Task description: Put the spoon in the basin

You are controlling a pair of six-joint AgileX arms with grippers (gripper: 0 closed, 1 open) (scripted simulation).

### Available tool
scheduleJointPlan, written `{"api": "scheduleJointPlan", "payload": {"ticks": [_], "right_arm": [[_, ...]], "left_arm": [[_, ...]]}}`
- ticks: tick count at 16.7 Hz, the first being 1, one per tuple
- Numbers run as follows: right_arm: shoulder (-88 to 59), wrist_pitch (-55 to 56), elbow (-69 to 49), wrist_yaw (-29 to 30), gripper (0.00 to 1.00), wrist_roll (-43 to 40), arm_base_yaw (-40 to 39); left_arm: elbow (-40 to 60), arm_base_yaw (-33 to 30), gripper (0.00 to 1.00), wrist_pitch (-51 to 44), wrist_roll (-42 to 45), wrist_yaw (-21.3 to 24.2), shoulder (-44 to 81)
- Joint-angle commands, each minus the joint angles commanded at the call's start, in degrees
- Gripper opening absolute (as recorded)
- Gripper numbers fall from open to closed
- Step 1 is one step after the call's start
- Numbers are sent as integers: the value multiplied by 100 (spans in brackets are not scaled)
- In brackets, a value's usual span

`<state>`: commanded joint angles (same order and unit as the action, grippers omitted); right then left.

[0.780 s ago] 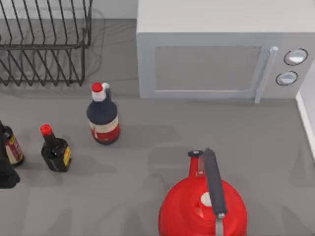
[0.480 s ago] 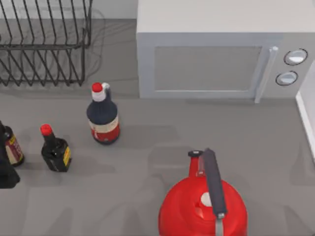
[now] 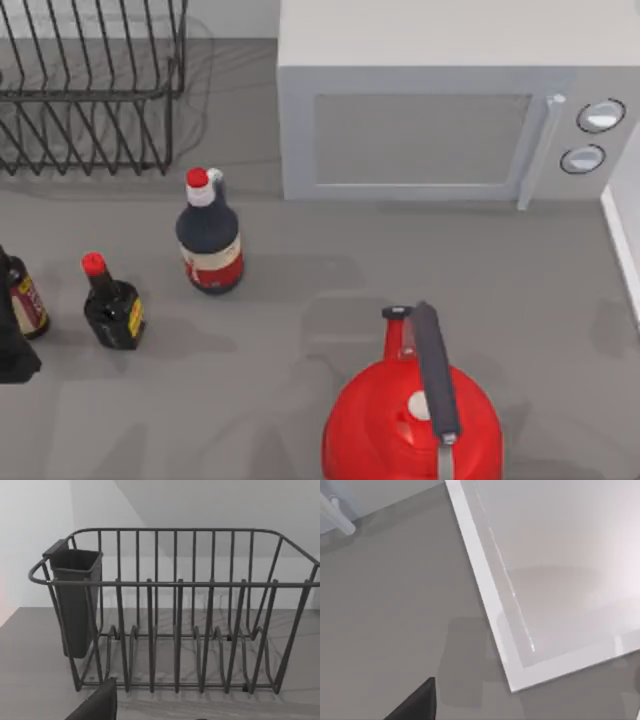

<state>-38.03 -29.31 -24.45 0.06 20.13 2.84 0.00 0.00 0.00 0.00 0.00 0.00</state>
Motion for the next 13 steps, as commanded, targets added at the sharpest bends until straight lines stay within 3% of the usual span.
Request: {"api": "scheduleJointPlan", "payload": {"ticks": [7,13], "right_arm": [[-3174,-2318,-1886,-6,100,1568,216],[-4222,-3109,-2642,16,100,2135,293]], "left_arm": [[0,0,100,0,0,0,0],[0,0,100,0,0,0,0]]}}
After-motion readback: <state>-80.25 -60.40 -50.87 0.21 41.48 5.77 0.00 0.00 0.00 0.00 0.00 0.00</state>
